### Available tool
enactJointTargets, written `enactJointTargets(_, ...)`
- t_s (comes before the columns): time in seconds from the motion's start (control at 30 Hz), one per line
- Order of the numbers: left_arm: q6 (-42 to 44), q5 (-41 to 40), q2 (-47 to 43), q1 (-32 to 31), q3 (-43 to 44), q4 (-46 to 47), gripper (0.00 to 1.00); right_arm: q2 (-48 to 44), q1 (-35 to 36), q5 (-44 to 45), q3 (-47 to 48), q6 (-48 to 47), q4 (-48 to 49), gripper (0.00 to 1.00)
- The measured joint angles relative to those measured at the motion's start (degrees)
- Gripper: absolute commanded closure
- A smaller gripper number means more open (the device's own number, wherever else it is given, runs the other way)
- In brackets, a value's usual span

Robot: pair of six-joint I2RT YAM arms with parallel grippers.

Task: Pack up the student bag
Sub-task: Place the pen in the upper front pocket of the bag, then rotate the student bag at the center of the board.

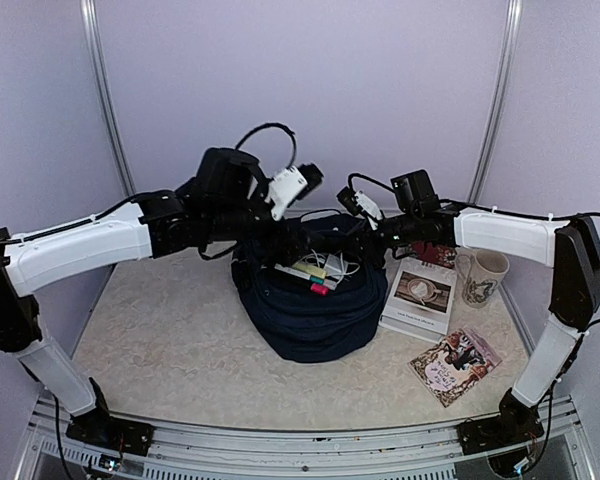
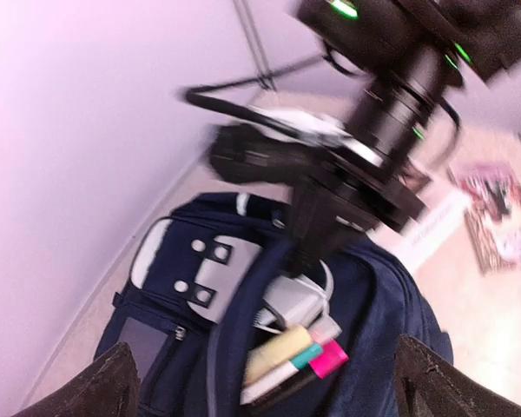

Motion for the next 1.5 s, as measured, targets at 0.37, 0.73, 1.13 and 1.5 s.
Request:
enactJointTargets(0.37,-29.7,11.3,13.6,27.9,3.5,5.2,0.01,-0.7,0.0,-3.5,-2.1,1.1,-1.3,0.63)
enactJointTargets(0.73,-35.8,13.1,25.4,29.3,3.8,4.9,0.01,-9.8,-0.5,-11.4,-7.1,4.3,-4.3,0.23)
enactJointTargets(1.13,-35.8,14.8,30.2,29.3,6.0,6.9,0.36,-10.4,-6.1,2.3,-14.9,16.3,-3.3,0.37)
enactJointTargets(1.5,-39.8,15.0,25.4,30.3,-7.9,17.1,0.64,5.2,-6.1,2.6,-13.3,23.1,2.0,0.5)
